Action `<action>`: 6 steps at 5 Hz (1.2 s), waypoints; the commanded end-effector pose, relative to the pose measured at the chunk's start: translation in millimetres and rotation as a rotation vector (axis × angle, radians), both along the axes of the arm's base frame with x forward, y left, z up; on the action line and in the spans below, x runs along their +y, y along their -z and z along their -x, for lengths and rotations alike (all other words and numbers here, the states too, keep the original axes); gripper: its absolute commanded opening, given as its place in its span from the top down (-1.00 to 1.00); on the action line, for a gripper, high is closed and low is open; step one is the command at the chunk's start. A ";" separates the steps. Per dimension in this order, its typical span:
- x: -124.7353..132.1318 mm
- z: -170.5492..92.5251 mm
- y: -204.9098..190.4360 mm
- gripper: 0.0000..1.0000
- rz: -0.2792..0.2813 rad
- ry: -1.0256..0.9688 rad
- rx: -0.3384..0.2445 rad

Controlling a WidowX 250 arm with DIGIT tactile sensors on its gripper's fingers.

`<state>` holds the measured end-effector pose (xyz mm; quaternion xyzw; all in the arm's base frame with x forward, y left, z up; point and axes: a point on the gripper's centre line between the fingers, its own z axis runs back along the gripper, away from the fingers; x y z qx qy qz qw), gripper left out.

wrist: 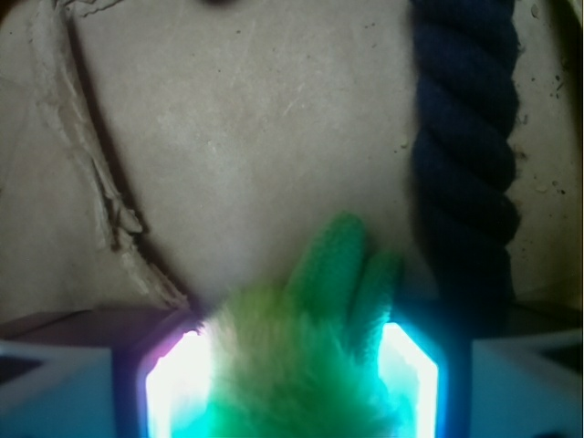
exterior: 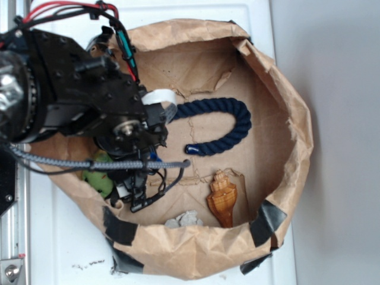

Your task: Grab the green animal.

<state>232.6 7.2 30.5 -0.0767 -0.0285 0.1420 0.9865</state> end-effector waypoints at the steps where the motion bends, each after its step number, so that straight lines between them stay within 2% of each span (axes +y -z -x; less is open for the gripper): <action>1: 1.9 -11.2 -33.1 1.00 0.028 0.039 -0.060; 2: -7.8 -16.7 -73.7 1.00 0.018 0.050 -0.155; 3: -10.3 -18.5 -114.0 1.00 0.054 0.056 -0.209; 4: -9.9 -20.2 -133.4 1.00 0.038 0.052 -0.229; 5: -13.1 -22.1 -144.9 1.00 -0.055 0.034 -0.267; 6: -12.0 -25.0 -148.7 1.00 -0.077 0.024 -0.296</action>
